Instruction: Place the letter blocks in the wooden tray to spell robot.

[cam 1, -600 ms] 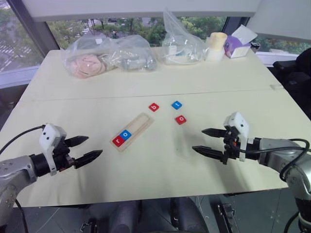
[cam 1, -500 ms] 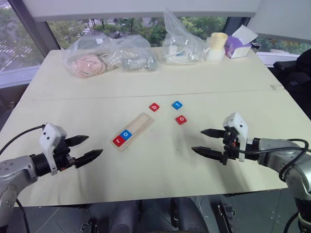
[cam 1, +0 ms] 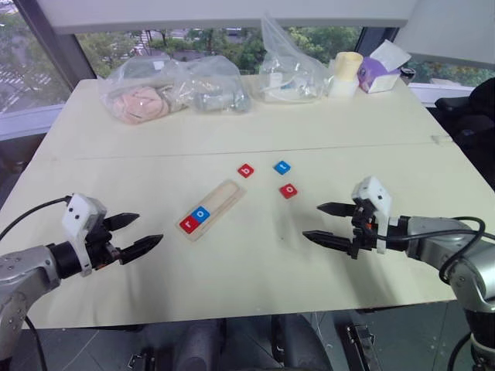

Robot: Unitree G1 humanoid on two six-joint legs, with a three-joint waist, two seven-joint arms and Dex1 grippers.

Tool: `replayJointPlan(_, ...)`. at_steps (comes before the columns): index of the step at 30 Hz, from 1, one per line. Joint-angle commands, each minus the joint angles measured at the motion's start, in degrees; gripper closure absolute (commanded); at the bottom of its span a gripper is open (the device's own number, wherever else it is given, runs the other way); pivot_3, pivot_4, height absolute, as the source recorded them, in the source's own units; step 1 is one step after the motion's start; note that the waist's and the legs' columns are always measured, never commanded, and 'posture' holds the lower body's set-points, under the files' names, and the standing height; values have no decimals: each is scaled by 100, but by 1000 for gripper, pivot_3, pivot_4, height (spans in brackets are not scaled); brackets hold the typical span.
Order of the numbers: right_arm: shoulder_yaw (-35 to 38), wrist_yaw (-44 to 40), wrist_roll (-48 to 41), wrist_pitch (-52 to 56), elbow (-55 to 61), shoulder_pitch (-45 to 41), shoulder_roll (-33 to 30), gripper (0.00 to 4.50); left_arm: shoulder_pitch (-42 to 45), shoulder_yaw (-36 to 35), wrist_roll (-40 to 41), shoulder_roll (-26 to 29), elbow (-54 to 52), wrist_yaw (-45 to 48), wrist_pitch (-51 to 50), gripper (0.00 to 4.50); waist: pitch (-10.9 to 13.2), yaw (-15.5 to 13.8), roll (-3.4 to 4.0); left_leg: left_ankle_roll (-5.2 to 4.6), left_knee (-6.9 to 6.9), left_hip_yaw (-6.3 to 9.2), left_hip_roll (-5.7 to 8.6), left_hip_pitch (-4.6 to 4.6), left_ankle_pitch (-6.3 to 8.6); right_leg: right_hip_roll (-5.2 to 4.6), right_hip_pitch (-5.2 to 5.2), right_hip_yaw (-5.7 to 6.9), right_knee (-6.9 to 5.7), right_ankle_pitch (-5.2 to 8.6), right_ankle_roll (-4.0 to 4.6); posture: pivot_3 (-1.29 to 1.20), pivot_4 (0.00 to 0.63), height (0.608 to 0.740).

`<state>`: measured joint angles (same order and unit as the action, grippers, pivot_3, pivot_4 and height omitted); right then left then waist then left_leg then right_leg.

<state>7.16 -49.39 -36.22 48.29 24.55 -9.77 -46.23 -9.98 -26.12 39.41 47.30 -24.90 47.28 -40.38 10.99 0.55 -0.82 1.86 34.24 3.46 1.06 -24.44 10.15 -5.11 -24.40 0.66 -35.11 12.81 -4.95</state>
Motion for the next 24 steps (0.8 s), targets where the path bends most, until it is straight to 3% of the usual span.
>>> replayJointPlan(1,38,-34,0,-96,45,-143,-92,17,253,-245,-6,276,12,40,30,0,1,-3,-2,0,0,1,0,0,0,1,0,0,0,0,0,0,150,740)
replayJointPlan(4,104,-73,-229,157,219,-295,-177,17,496,-62,-186,709,175,302,82,0,1,5,-1,0,0,0,0,0,0,2,-1,0,-1,0,0,0,150,740)
replayJointPlan(7,51,-146,-688,518,734,-396,-247,17,1172,485,-184,955,382,399,-103,0,3,-23,0,0,-1,-2,1,-2,0,0,-3,0,0,0,0,0,150,740)
replayJointPlan(9,-108,-32,-855,659,1112,-414,-203,17,1469,1189,-624,968,380,270,-33,0,3,-13,1,0,-1,1,-1,-3,0,3,-4,2,0,1,-1,0,150,740)
replayJointPlan(12,-293,190,-861,728,1397,-404,-142,17,1712,1739,-924,805,397,110,-3,0,3,3,-1,-4,-3,-3,2,-3,3,1,-2,-1,1,0,0,0,150,740)
replayJointPlan(15,-407,470,-779,669,1513,-190,10,17,1825,2198,-1191,287,341,-377,-43,0,5,0,-7,-4,-3,-5,1,-4,4,1,-5,-3,0,-1,-1,0,150,740)
replayJointPlan(21,-646,572,-507,419,1676,237,-31,17,1554,2435,-1538,-365,-188,-1149,-106,0,6,-6,-11,-5,1,-2,1,-3,4,6,-4,-3,-5,-1,-3,0,150,740)
replayJointPlan(24,-751,545,-405,300,1576,194,-19,17,1354,2623,-1847,-426,-192,-1253,71,0,4,0,-12,-4,4,-3,1,1,4,6,0,-3,-5,-3,-6,0,150,740)
